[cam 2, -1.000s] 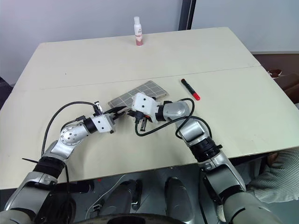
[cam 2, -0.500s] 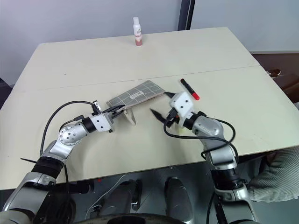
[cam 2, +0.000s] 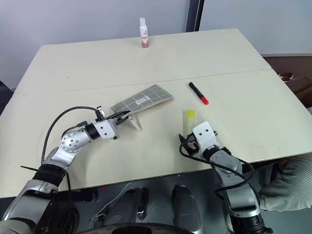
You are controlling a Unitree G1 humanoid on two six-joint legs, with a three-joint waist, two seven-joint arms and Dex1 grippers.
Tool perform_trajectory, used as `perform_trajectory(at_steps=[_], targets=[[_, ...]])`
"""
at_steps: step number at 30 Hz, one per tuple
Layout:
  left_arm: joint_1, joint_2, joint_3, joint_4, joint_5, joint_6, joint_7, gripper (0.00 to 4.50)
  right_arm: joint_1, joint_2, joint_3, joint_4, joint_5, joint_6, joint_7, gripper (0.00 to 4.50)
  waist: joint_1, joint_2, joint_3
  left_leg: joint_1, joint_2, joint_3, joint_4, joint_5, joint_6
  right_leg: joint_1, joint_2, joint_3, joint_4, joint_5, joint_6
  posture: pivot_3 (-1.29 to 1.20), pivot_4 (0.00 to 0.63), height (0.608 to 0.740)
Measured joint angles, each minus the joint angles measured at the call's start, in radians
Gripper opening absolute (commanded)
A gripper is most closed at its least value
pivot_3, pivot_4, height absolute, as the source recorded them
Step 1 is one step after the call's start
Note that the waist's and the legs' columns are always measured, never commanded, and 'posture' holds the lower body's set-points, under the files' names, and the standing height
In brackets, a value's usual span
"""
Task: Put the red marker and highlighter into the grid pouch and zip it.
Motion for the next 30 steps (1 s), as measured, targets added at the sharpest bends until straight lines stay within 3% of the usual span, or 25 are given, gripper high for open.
perform_trajectory(at_steps=[2, 5, 10, 11, 16, 21, 30], targets=[[-0.001, 0.000, 0.000, 0.009, 0.000, -0.007, 0.000, 0.00, -0.002, -0.001, 0.002, -0.015, -0.002, 0.032, -0.008, 4.47, 0.000, 0.000, 0.000, 0.000, 0.000, 0.000, 0.000, 0.000, 0.000, 0.001, 0.000, 0.000, -0.001, 0.000, 0.000, 0.00, 0.150, 0.740], [-0.003, 0.000, -0.001, 0.023, 0.001, -0.017, 0.000, 0.00, -0.013, 0.024, -0.016, -0.021, 0.030, 0.092, -0.011, 3.65, 0.000, 0.000, 0.000, 0.000, 0.000, 0.000, 0.000, 0.000, 0.001, 0.002, 0.000, -0.001, -0.003, 0.000, 0.000, 0.00, 0.150, 0.740], [-0.006, -0.001, -0.001, 0.033, 0.003, -0.025, 0.000, 0.00, -0.036, 0.048, -0.026, -0.021, 0.085, 0.161, -0.008, 1.13, 0.001, 0.000, 0.000, 0.000, 0.000, -0.001, 0.000, 0.000, 0.001, 0.004, 0.000, -0.002, -0.006, 0.000, 0.000, 0.00, 0.150, 0.740], [-0.006, -0.002, -0.001, 0.034, 0.004, -0.025, 0.001, 0.00, -0.039, 0.048, -0.032, -0.023, 0.093, 0.169, -0.009, 0.84, 0.002, 0.000, 0.000, 0.000, 0.000, -0.001, 0.000, 0.000, 0.001, 0.005, 0.000, -0.002, -0.007, 0.000, 0.000, 0.00, 0.150, 0.740], [-0.006, -0.014, -0.001, 0.038, -0.006, -0.024, -0.004, 0.00, -0.073, -0.020, -0.063, 0.033, 0.116, 0.110, 0.038, 0.87, 0.003, 0.000, 0.000, 0.000, 0.000, -0.001, 0.000, 0.000, 0.002, 0.006, 0.000, -0.003, -0.012, 0.001, 0.001, 0.00, 0.150, 0.740], [-0.008, -0.049, 0.004, 0.032, -0.148, 0.033, -0.105, 0.00, -0.131, -0.195, -0.063, 0.087, 0.166, -0.180, 0.273, 0.87, -0.001, 0.000, 0.000, -0.001, 0.000, 0.000, -0.001, -0.001, 0.005, 0.006, 0.001, -0.003, -0.013, 0.003, 0.004, 0.00, 0.150, 0.740], [-0.006, -0.052, 0.011, -0.030, -0.301, 0.129, -0.270, 0.00, -0.226, -0.237, -0.011, 0.217, 0.151, -0.341, 0.354, 0.87, 0.000, 0.000, 0.000, 0.000, 0.000, 0.000, 0.000, -0.001, 0.005, 0.006, 0.001, -0.003, -0.013, 0.003, -0.002, 0.00, 0.150, 0.740]])
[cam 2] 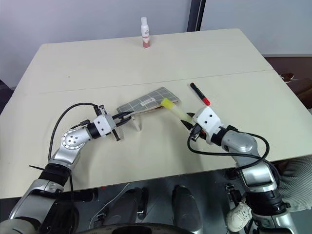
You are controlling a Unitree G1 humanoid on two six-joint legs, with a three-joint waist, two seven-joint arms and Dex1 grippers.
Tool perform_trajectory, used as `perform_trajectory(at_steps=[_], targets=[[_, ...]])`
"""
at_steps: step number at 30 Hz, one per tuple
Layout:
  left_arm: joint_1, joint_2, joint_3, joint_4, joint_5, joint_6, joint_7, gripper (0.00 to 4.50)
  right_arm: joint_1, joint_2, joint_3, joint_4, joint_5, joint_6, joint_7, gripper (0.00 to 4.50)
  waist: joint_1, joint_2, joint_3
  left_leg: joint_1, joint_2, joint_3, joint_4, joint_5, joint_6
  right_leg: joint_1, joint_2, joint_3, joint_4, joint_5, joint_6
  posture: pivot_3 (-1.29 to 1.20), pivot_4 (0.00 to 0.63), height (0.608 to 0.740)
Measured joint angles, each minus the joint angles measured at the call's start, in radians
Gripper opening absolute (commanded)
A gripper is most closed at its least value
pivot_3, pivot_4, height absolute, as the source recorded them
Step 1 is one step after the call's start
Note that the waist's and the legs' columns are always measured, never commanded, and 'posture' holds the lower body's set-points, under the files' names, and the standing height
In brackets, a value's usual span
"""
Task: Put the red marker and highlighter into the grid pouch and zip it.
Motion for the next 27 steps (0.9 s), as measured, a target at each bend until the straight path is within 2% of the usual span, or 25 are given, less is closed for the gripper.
perform_trajectory(at_steps=[11, 18, 27], targets=[[0.003, -0.004, 0.032, -0.035, -0.032, 0.050, -0.033, 0.00, 0.022, -0.030, 0.003, 0.041, 0.004, -0.094, 0.060, 0.87, 0.018, 0.000, 0.000, 0.000, 0.000, 0.000, 0.000, 0.000, 0.000, 0.000, 0.002, 0.001, 0.000, 0.000, -0.001, 0.00, 0.150, 0.740], [0.003, -0.020, 0.039, -0.035, -0.032, 0.050, -0.047, 0.00, 0.018, -0.046, -0.008, 0.085, -0.028, -0.114, 0.048, 0.87, 0.021, 0.000, 0.000, 0.000, 0.000, 0.000, 0.001, 0.000, 0.000, 0.000, 0.002, 0.001, 0.000, 0.000, -0.001, 0.00, 0.150, 0.740], [0.002, -0.007, 0.030, -0.035, 0.023, 0.012, -0.066, 0.00, -0.035, -0.056, 0.010, 0.136, -0.067, -0.107, 0.052, 0.87, 0.020, 0.000, 0.000, 0.000, 0.000, 0.000, 0.001, 0.000, 0.000, 0.000, 0.002, 0.001, 0.000, 0.000, -0.001, 0.00, 0.150, 0.740]])
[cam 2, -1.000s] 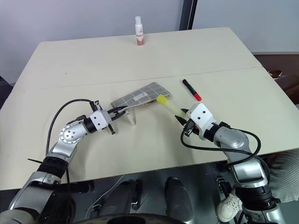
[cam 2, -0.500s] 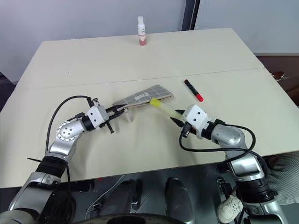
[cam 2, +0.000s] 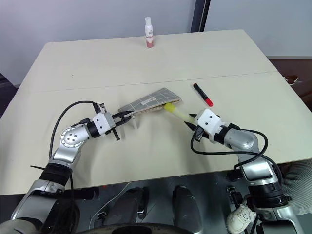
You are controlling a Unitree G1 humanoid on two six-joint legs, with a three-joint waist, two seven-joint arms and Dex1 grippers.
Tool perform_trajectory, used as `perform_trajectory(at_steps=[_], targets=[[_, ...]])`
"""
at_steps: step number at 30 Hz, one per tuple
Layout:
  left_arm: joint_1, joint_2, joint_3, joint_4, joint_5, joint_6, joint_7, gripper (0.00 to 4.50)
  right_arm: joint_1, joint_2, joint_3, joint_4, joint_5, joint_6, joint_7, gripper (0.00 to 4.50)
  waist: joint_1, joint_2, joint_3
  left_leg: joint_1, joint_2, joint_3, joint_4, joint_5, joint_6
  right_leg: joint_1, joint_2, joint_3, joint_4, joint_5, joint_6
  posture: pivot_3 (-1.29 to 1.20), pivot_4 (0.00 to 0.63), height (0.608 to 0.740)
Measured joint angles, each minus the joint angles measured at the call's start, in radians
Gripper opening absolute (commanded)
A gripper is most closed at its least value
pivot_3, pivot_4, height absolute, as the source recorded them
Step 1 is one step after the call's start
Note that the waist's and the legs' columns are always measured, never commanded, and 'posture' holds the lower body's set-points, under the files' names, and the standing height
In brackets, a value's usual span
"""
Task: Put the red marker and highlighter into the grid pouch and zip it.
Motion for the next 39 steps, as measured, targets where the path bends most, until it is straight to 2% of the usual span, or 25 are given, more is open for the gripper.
perform_trajectory(at_steps=[10, 19, 24, 29, 31, 33, 36, 37, 39], targets=[[-0.061, 0.030, -0.034, 0.032, 0.065, -0.104, -0.034, 0.00, -0.101, -0.038, 0.099, -0.030, -0.037, 0.053, 0.083, 0.87, 0.001, 0.000, 0.000, 0.000, 0.000, 0.000, 0.000, 0.000, 0.000, 0.000, 0.000, 0.000, 0.000, 0.000, 0.000, 0.00, 0.150, 0.740], [-0.090, 0.027, -0.050, 0.034, -0.038, -0.114, -0.180, 0.00, -0.208, -0.063, 0.206, -0.011, -0.142, -0.084, 0.140, 0.87, -0.001, 0.000, 0.000, 0.000, 0.000, 0.000, 0.000, 0.000, 0.000, 0.000, 0.000, 0.000, 0.000, 0.000, 0.000, 0.00, 0.150, 0.740], [-0.093, 0.026, -0.046, 0.032, -0.121, -0.073, -0.254, 0.00, -0.260, -0.037, 0.259, 0.000, -0.186, -0.098, 0.154, 0.87, -0.002, 0.000, 0.000, 0.000, 0.000, 0.000, 0.000, 0.000, 0.000, 0.000, 0.001, 0.000, 0.000, 0.001, 0.001, 0.00, 0.150, 0.740], [-0.074, 0.025, -0.047, 0.016, -0.138, -0.070, -0.294, 0.00, -0.273, -0.019, 0.285, 0.077, -0.234, -0.163, 0.130, 0.87, -0.001, 0.000, 0.000, 0.000, 0.000, 0.000, 0.001, 0.000, 0.000, 0.000, 0.000, 0.000, 0.000, 0.001, 0.001, 0.00, 0.150, 0.740], [-0.072, 0.025, -0.047, 0.011, -0.138, -0.064, -0.293, 0.00, -0.273, -0.001, 0.282, 0.097, -0.233, -0.163, 0.114, 1.90, -0.001, 0.000, 0.000, 0.000, 0.000, 0.000, 0.001, 0.000, 0.000, 0.000, 0.001, 0.000, 0.001, 0.001, 0.001, 0.00, 0.150, 0.740], [-0.071, 0.025, -0.044, 0.004, -0.139, -0.056, -0.290, 0.00, -0.264, 0.023, 0.263, 0.097, -0.211, -0.149, 0.108, 2.74, -0.001, 0.000, 0.000, 0.000, 0.000, 0.000, 0.001, 0.000, 0.000, 0.000, 0.001, 0.000, 0.001, 0.001, 0.001, 0.00, 0.150, 0.740], [-0.066, 0.026, -0.034, -0.001, -0.139, -0.052, -0.281, 0.00, -0.234, 0.046, 0.221, 0.038, -0.125, -0.090, 0.120, 4.18, -0.002, 0.000, 0.000, 0.000, 0.000, 0.000, 0.000, 0.000, 0.000, 0.000, 0.001, 0.001, 0.001, 0.001, 0.002, 0.00, 0.150, 0.740], [-0.062, 0.026, -0.031, -0.001, -0.138, -0.051, -0.276, 0.00, -0.226, 0.050, 0.204, 0.011, -0.094, -0.060, 0.124, 4.44, -0.002, 0.000, 0.000, 0.000, 0.000, 0.000, 0.000, 0.000, 0.000, 0.000, 0.001, 0.001, 0.001, 0.002, 0.002, 0.00, 0.150, 0.740], [-0.054, 0.022, -0.027, 0.000, -0.135, -0.049, -0.252, 0.00, -0.195, 0.051, 0.158, -0.070, -0.017, 0.028, 0.136, 4.44, -0.001, 0.000, 0.000, 0.000, 0.000, 0.000, 0.000, 0.000, 0.000, -0.001, 0.001, 0.001, 0.001, 0.002, 0.002, 0.00, 0.150, 0.740]])
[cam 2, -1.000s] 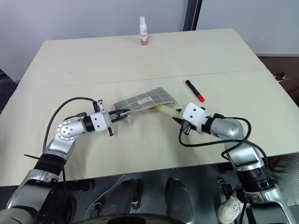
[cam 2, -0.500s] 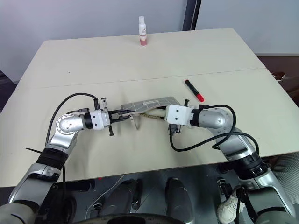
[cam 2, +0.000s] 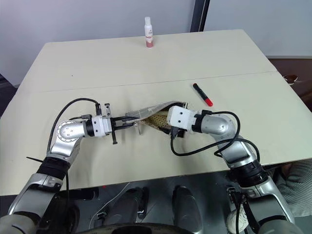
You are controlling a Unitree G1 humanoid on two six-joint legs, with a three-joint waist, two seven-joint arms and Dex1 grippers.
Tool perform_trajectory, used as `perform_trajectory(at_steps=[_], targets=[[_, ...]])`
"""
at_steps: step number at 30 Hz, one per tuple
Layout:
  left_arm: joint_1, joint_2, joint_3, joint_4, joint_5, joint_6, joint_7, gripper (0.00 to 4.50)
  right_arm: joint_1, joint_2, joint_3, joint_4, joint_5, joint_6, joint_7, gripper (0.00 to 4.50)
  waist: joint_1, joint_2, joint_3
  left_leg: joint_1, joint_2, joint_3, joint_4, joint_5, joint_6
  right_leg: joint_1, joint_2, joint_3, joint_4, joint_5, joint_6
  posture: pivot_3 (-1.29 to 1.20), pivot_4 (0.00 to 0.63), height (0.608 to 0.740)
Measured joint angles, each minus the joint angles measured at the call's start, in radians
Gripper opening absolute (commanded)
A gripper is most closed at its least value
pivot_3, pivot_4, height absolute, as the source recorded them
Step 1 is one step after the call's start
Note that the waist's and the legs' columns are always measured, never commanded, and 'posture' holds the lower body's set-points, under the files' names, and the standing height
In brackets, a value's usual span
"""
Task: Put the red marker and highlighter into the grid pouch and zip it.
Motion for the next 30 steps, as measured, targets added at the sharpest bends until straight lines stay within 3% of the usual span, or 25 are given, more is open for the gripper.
perform_trajectory(at_steps=[8, 12, 19, 28, 30], targets=[[0.022, -0.014, 0.017, 0.024, 0.102, -0.035, 0.138, 0.00, 0.215, -0.053, -0.269, -0.290, 0.380, 0.394, 0.016, 4.44, 0.003, 0.000, 0.000, 0.000, 0.000, 0.000, 0.001, 0.000, 0.000, 0.001, -0.003, 0.000, 0.000, -0.001, -0.002, 0.00, 0.150, 0.740], [0.019, -0.014, 0.025, 0.043, 0.128, -0.049, 0.171, 0.00, 0.243, -0.018, -0.366, -0.277, 0.385, 0.374, -0.097, 4.44, -0.002, 0.000, 0.000, 0.001, 0.000, 0.001, 0.001, 0.000, 0.000, 0.001, -0.003, 0.000, 0.000, -0.001, -0.001, 0.00, 0.150, 0.740], [0.012, -0.022, 0.021, 0.061, 0.149, -0.054, 0.179, 0.00, 0.089, -0.013, -0.344, 0.076, 0.207, 0.264, -0.282, 4.44, -0.001, 0.000, 0.000, 0.001, 0.000, 0.002, 0.001, 0.000, 0.000, 0.001, 0.000, 0.000, 0.000, 0.001, -0.003, 0.00, 0.150, 0.740], [-0.005, -0.035, 0.005, 0.068, 0.152, -0.049, 0.179, 0.00, -0.230, 0.041, -0.267, 0.755, 0.105, 0.058, -0.274, 4.44, -0.005, 0.000, 0.000, 0.001, 0.000, 0.003, 0.000, 0.000, 0.001, 0.001, 0.001, 0.001, 0.000, 0.003, 0.001, 0.00, 0.150, 0.740], [0.003, -0.030, 0.005, 0.052, 0.152, -0.044, 0.183, 0.00, -0.270, 0.062, -0.268, 0.860, 0.106, 0.048, -0.271, 3.92, -0.006, 0.000, 0.000, 0.001, 0.000, 0.003, 0.000, 0.000, 0.001, 0.001, 0.001, 0.001, 0.000, 0.003, 0.001, 0.00, 0.150, 0.740]])
